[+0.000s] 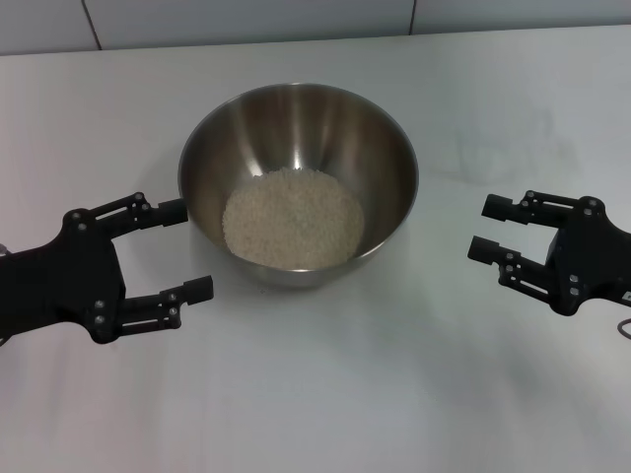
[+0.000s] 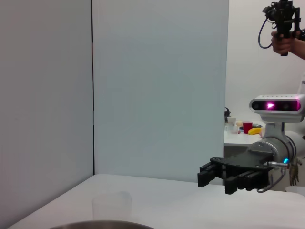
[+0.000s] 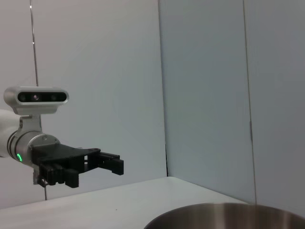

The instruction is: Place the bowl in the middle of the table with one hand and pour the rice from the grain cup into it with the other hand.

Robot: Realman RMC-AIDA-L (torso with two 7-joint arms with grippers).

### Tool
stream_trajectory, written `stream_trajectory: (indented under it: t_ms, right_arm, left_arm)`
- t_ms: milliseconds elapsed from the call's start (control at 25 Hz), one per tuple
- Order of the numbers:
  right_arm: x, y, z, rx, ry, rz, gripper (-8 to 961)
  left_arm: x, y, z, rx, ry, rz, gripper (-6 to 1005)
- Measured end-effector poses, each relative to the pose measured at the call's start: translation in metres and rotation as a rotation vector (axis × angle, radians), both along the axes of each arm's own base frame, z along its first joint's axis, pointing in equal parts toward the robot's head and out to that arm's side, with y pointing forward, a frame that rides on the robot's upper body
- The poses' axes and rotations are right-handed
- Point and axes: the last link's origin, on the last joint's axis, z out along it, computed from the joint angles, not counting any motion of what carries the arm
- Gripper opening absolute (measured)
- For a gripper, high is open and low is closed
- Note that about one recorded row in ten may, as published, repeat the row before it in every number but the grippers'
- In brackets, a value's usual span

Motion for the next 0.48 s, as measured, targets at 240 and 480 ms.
stream_trajectory:
  t_ms: [240, 480]
  right_arm:
    - [-0.0013, 0.0018, -0.0008, 0.0, 0.001, 0.003, 537]
    - [-0.0018, 0.0012, -0.0013, -0.002, 0.005, 0.005, 551]
  left_arm:
    - [-0.0034, -0.0036, 0.0006, -0.002, -0.001, 0.013, 822]
    - [-0.0053, -0.0057, 0.0007, 0.0, -0.001, 0.018, 822]
